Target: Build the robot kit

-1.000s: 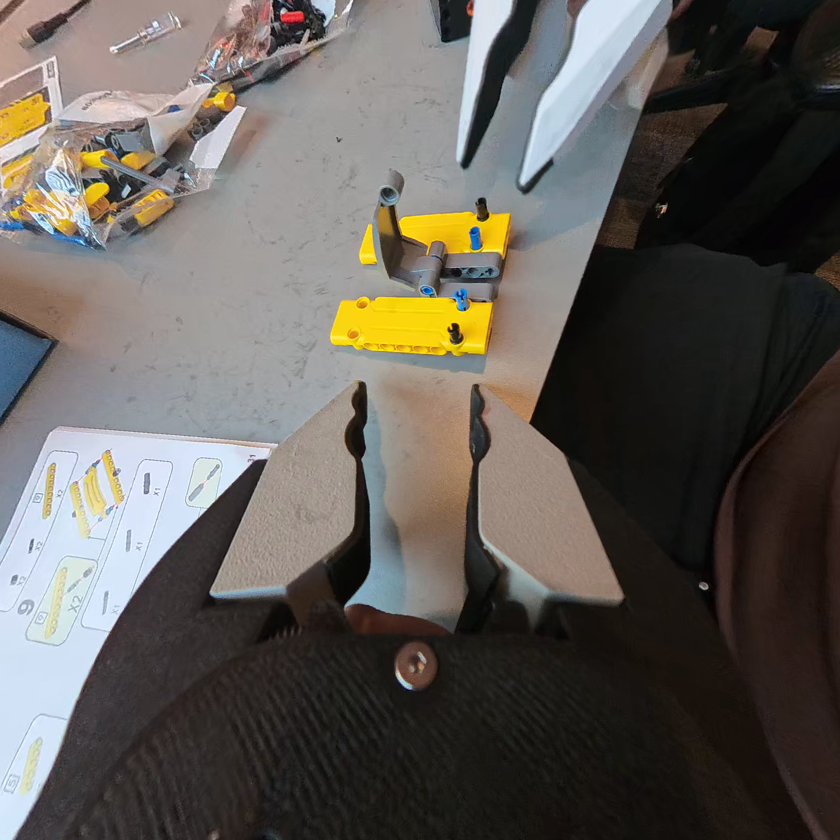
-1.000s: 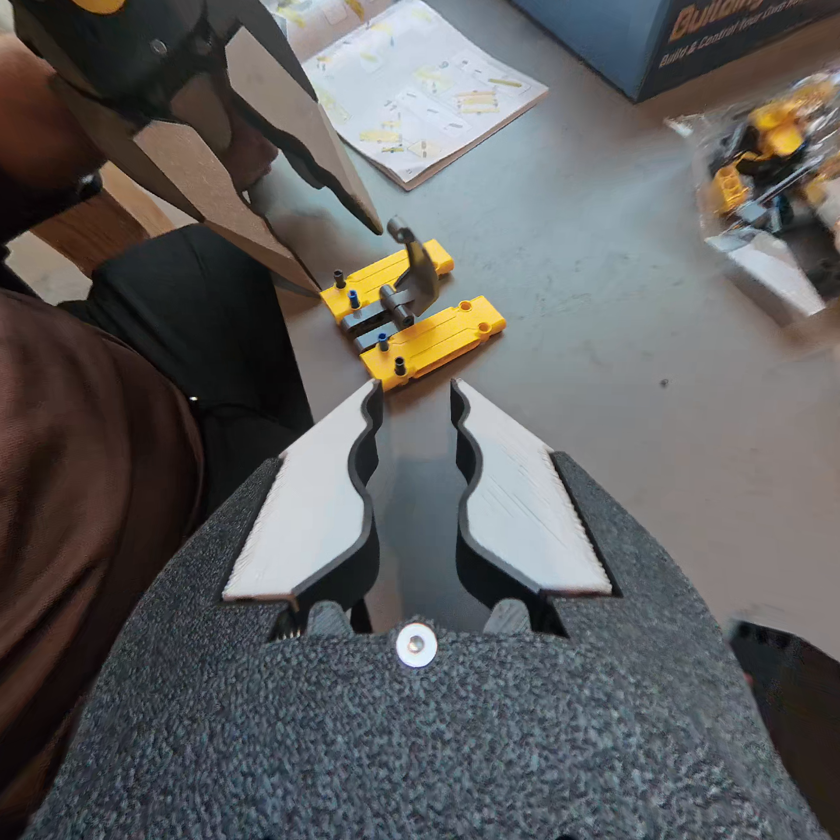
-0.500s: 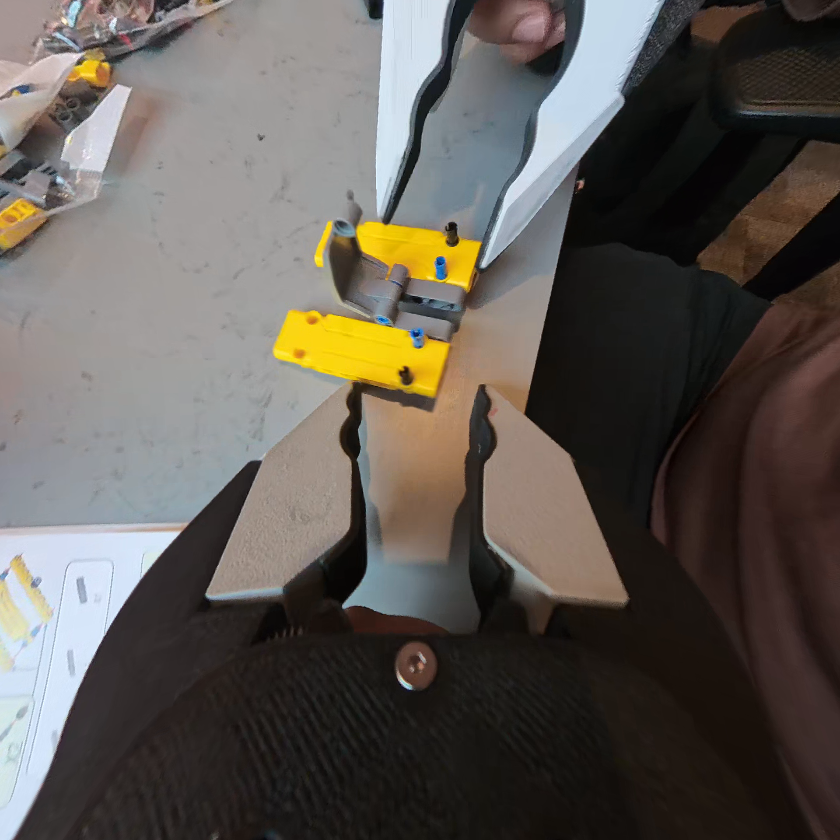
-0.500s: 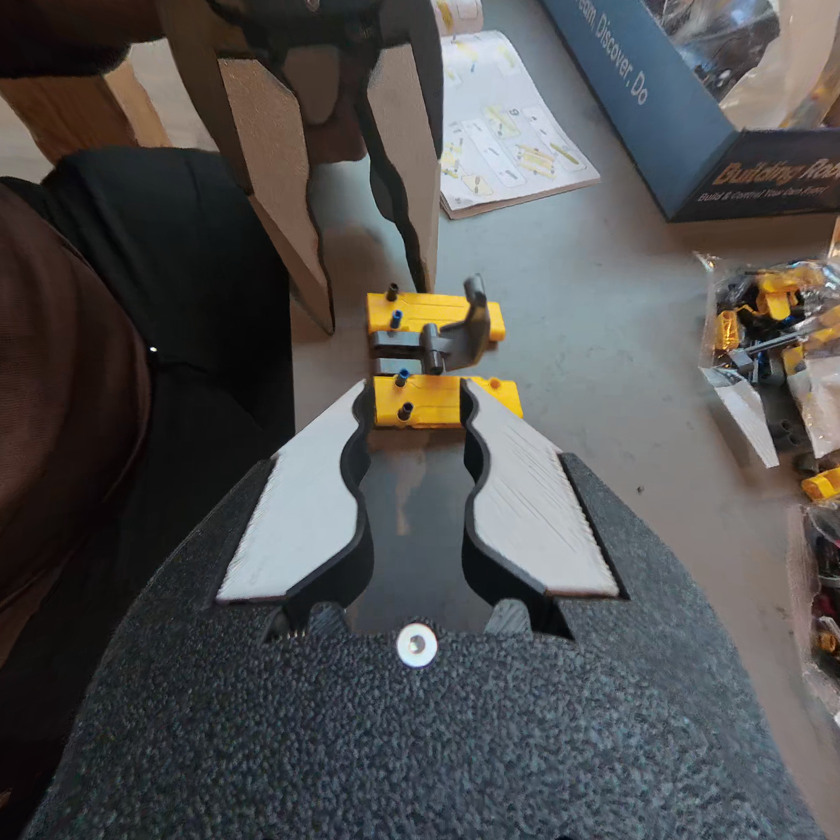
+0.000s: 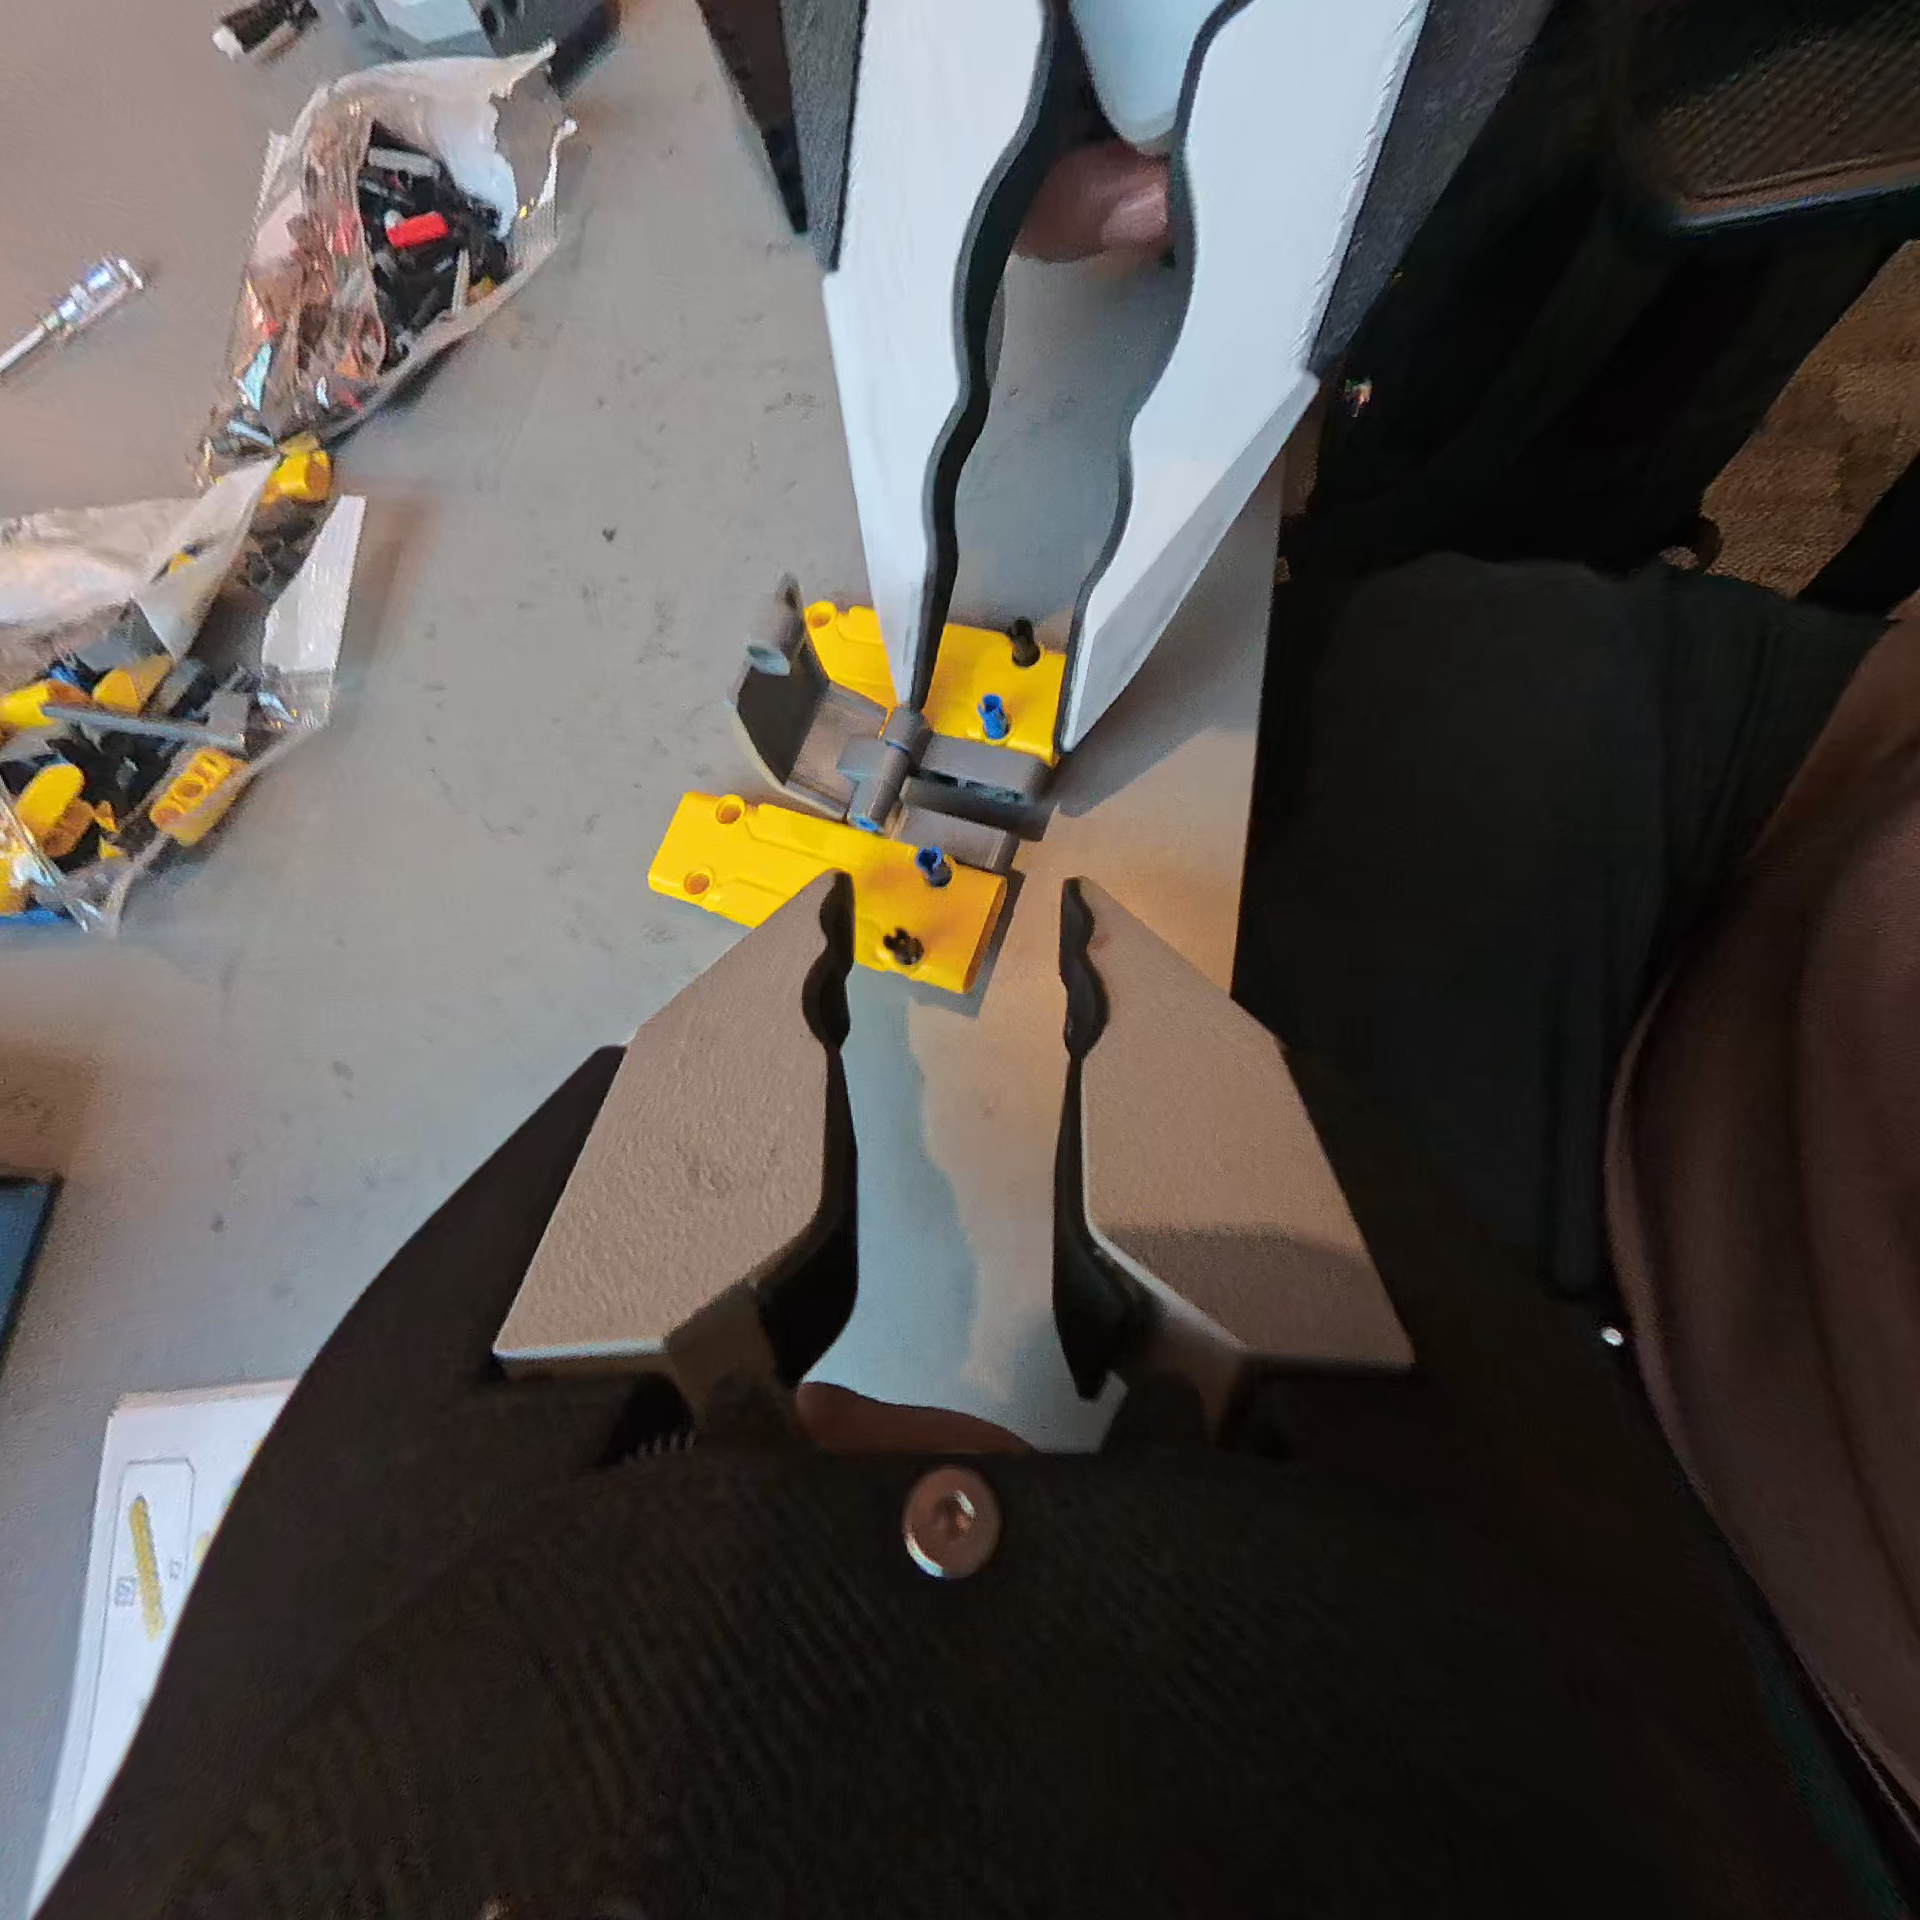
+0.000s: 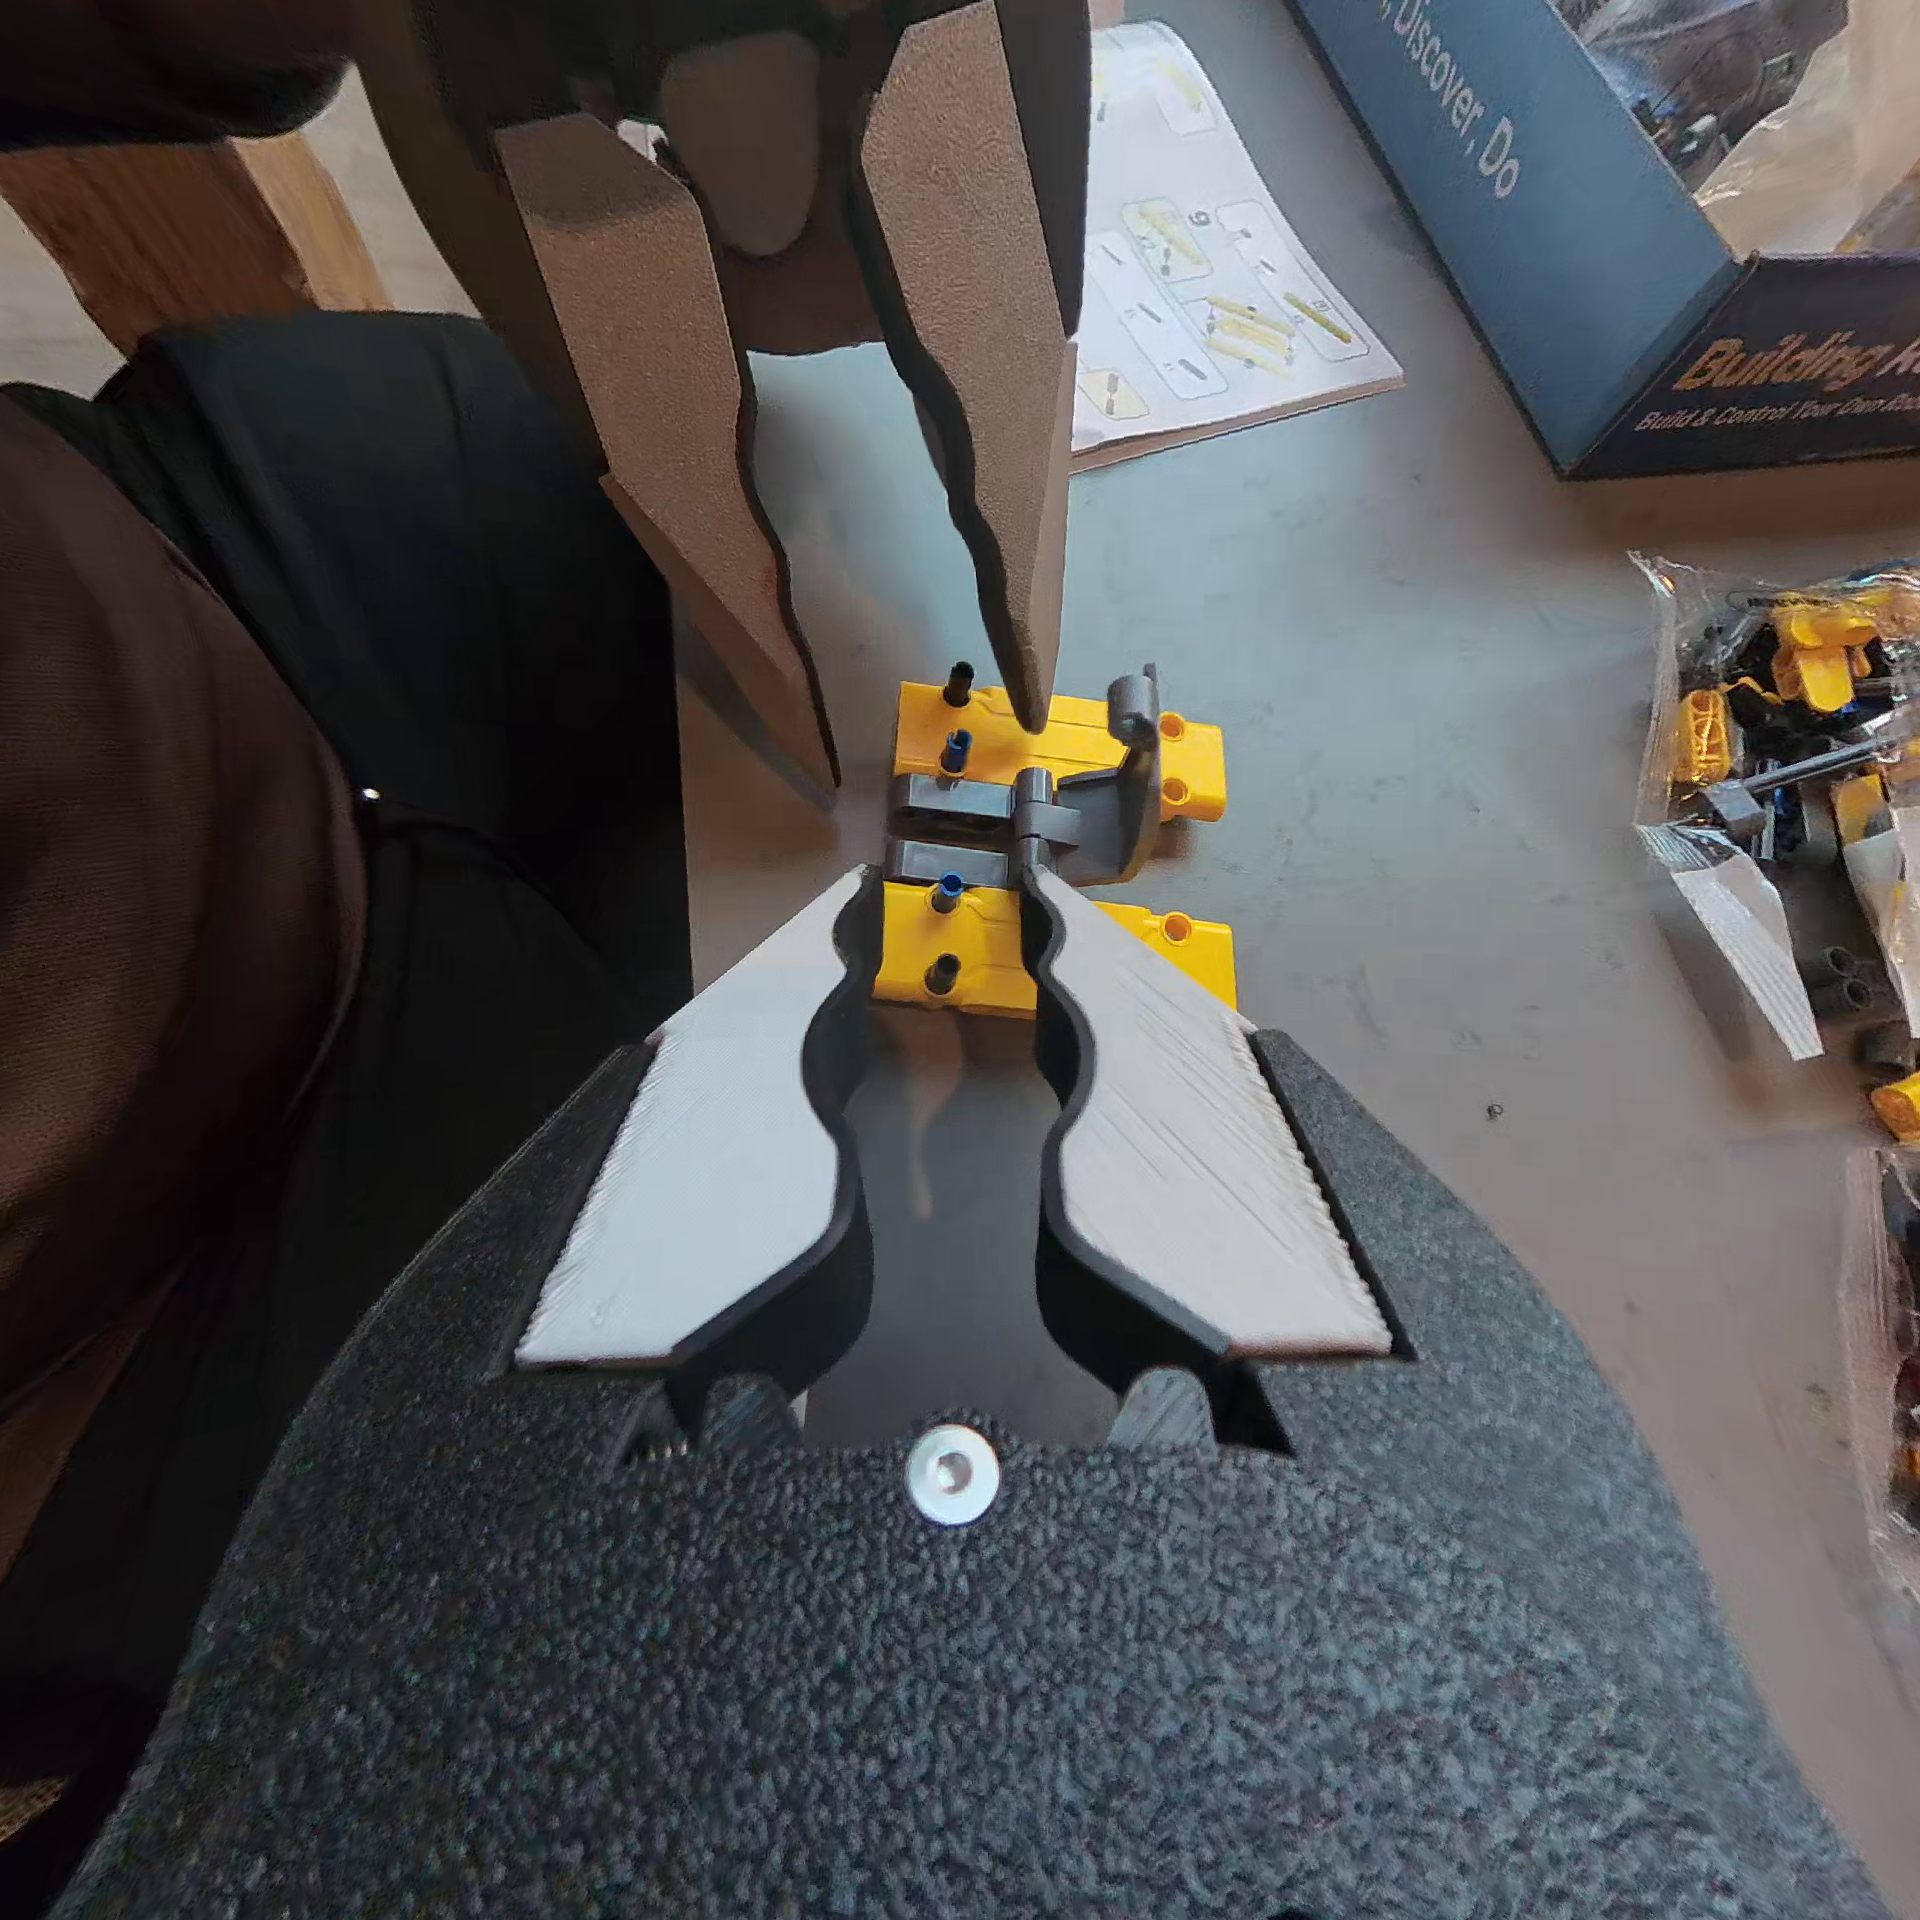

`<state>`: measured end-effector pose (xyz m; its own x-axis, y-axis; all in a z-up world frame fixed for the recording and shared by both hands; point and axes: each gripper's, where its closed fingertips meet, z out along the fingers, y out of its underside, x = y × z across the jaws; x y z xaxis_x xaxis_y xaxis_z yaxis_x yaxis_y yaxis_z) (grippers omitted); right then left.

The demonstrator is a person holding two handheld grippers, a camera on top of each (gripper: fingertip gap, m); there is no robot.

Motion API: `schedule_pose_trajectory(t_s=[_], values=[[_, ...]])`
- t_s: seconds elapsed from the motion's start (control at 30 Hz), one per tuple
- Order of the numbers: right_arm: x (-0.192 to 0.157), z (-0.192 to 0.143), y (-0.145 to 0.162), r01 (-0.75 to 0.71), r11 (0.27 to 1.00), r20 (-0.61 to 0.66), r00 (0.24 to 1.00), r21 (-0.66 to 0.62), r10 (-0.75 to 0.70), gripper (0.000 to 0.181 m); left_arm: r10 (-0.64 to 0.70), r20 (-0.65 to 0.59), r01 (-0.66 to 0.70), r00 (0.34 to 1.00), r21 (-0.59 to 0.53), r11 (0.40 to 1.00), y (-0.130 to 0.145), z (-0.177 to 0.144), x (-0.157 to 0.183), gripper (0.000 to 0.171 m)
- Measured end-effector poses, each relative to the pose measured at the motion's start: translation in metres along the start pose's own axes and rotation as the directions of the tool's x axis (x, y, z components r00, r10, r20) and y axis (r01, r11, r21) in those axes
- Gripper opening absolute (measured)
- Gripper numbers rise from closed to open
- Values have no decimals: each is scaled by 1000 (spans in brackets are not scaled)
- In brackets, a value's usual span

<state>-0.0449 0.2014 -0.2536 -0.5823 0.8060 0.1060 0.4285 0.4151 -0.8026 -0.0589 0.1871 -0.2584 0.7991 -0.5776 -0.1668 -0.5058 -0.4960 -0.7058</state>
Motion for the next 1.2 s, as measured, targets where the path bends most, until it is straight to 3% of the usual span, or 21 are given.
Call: schedule_pose_trajectory(t_s=[0.2,0.5,1.2], values=[[0,-1,4,-15,1000,-9,1000,-17,15,23,-7,-38,6,999,-25,1000,-3,7,0,33],[4,2,6,-31,999,-42,999,-38,30,25,-4,2,4,1000,-2,1000,-5,11,-3,29],[6,4,4,-15,996,25,1000,-93,18,23,17,1,-17,1000,-55,998,-5,12,-8,25]])
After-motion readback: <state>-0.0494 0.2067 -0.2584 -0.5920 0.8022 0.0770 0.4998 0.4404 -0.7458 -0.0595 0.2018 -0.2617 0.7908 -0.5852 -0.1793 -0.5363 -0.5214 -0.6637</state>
